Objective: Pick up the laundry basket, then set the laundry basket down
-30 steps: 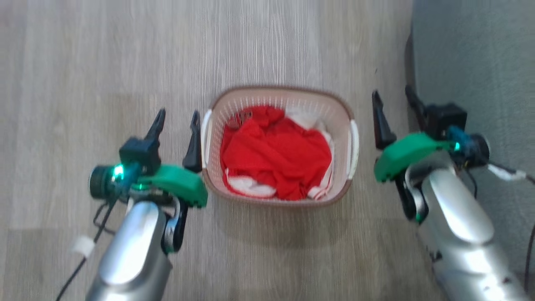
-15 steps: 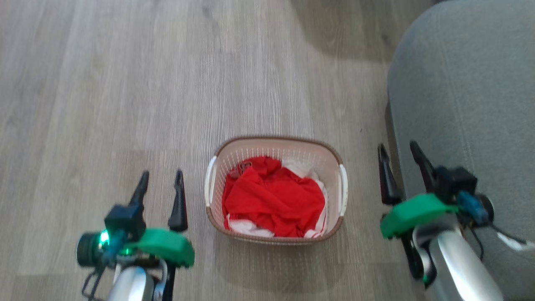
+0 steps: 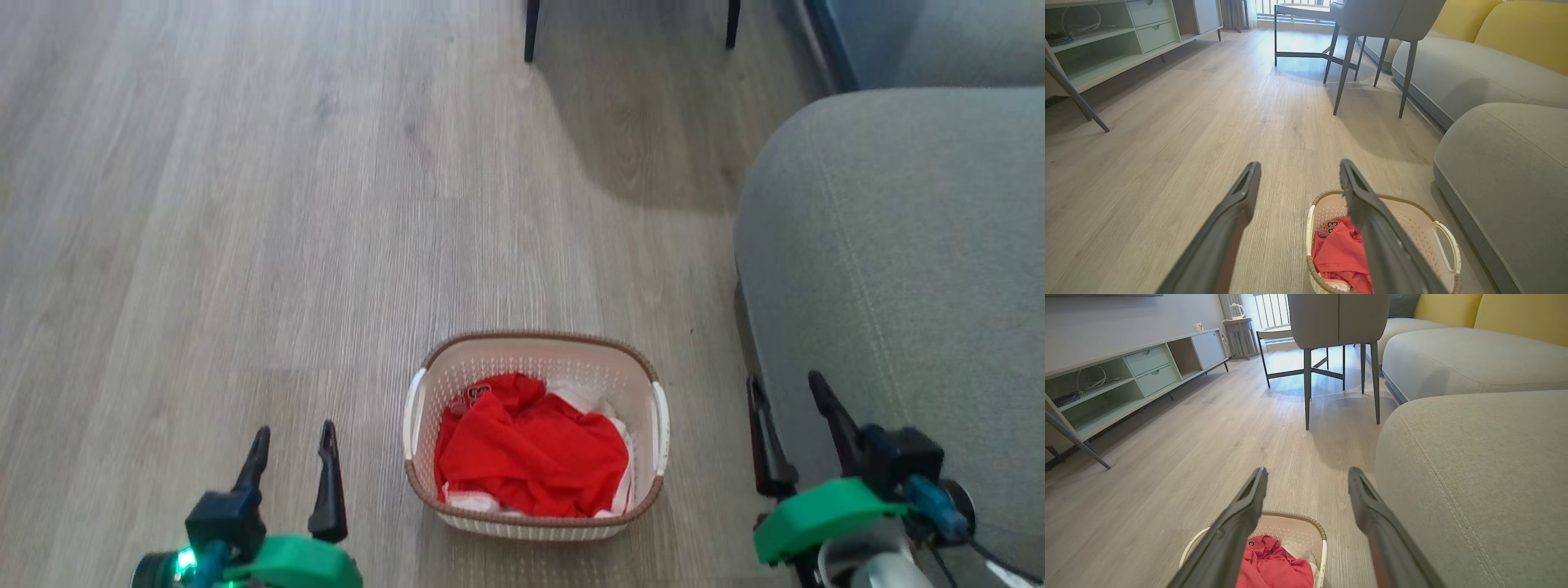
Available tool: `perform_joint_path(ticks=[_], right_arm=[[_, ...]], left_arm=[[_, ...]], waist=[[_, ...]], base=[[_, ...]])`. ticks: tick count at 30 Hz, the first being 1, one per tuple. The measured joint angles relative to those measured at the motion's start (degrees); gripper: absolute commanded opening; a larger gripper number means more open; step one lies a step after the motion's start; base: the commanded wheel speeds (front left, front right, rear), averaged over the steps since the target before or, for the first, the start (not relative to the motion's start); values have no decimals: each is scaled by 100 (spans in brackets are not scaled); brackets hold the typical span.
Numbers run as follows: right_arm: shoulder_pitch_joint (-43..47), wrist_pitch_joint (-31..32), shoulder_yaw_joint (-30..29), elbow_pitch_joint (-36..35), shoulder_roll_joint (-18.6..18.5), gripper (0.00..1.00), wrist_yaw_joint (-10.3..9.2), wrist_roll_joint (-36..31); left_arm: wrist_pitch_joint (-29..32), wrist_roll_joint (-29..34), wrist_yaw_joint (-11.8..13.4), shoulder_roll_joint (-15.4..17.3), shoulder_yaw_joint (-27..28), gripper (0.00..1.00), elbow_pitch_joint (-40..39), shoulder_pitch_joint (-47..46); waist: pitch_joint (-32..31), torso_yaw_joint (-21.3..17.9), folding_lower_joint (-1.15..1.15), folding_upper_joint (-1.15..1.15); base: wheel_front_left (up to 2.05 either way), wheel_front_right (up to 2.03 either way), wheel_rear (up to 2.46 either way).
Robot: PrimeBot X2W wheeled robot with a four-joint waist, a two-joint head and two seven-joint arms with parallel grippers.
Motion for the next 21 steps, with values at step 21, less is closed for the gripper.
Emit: perform_joint_path(ticks=[21], right_arm=[[182,0,-68,-110,62,100,0,7]], left_arm=[[0,92,-7,0,-34,100,-275,215]], waist=[[-88,32,0,0]], base=[[0,0,0]])
